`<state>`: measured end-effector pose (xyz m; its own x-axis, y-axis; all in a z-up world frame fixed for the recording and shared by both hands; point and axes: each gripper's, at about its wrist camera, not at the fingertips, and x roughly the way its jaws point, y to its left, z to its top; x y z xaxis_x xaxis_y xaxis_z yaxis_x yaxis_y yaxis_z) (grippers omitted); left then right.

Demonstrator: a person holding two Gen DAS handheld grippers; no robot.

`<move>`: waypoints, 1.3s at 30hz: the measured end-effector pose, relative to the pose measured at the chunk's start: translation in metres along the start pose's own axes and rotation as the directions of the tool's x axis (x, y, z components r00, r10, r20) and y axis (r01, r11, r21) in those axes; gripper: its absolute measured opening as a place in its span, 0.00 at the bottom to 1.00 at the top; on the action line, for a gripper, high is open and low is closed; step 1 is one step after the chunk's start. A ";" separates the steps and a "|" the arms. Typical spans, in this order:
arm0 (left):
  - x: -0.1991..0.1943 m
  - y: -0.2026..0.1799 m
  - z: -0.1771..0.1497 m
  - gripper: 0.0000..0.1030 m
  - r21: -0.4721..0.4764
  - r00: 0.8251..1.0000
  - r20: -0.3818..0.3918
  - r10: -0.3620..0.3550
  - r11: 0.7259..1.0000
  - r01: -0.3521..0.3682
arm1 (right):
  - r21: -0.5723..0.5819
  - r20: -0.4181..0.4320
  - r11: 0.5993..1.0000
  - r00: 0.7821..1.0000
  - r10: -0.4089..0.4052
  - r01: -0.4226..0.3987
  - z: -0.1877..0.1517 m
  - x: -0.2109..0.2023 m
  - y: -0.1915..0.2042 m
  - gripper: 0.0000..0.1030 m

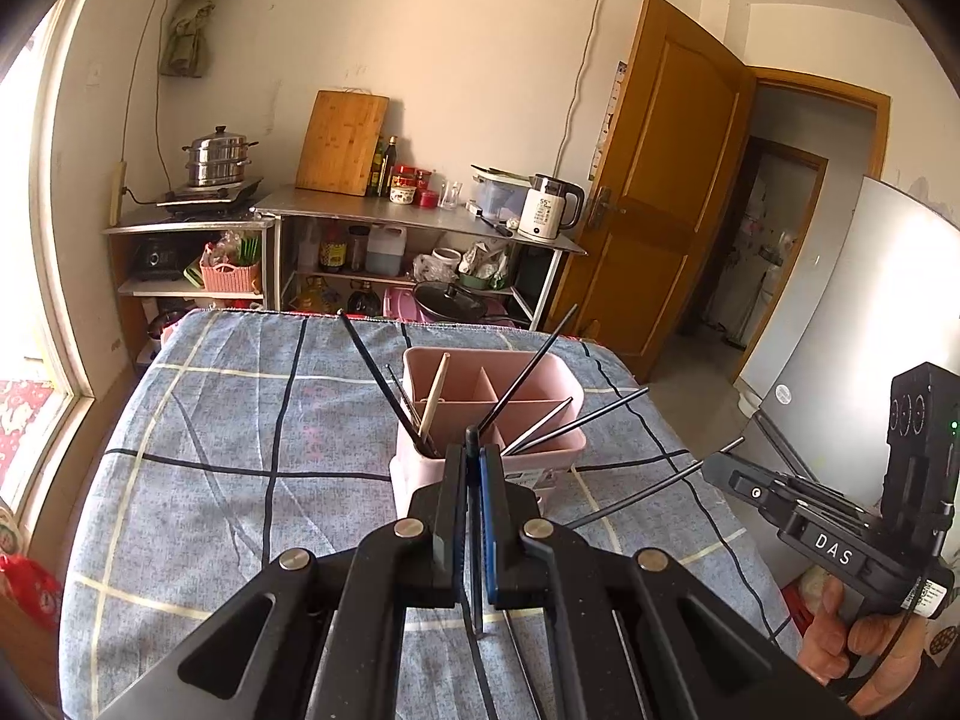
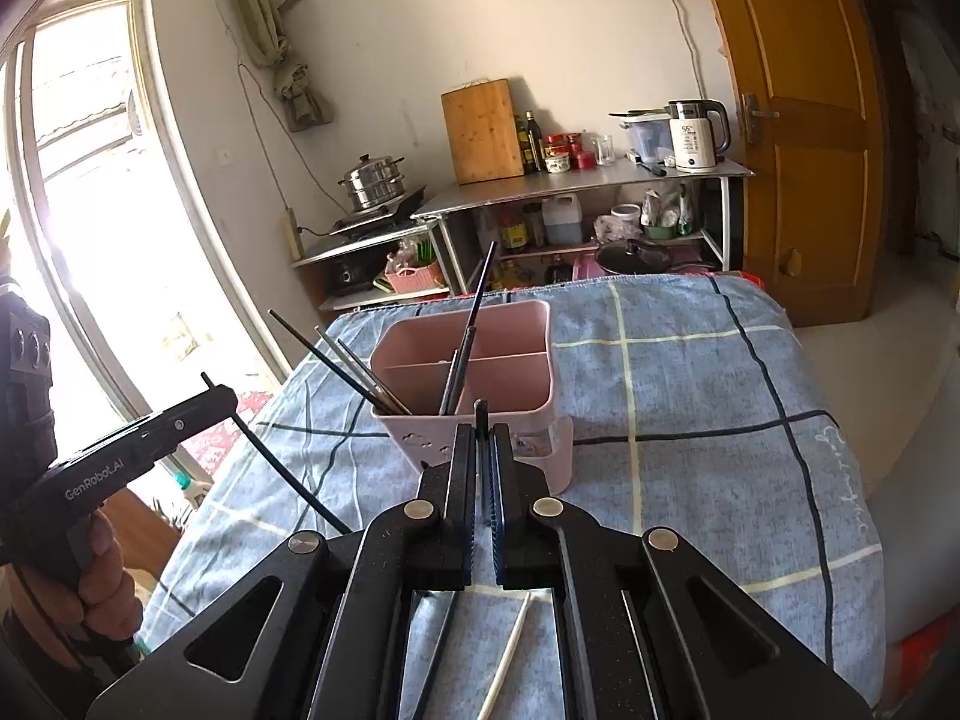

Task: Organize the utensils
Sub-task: 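Lift both held chopsticks and carry them over the pink basket, then lower both chopsticks into the basket compartments and open both tools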

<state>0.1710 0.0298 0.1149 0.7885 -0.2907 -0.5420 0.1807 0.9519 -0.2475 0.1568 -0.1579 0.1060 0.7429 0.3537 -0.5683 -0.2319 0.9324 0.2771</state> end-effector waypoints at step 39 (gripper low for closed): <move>-0.016 -0.008 0.115 0.04 -0.004 0.996 0.087 -0.006 1.000 0.007 | -0.045 0.177 0.995 0.980 0.095 -0.088 0.092 -0.022 0.032 0.03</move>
<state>0.2249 0.0377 0.2177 0.8356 -0.2870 -0.4684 0.1837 0.9496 -0.2540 0.1909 -0.1429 0.1986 0.8171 0.4217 -0.3931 -0.3243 0.9000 0.2914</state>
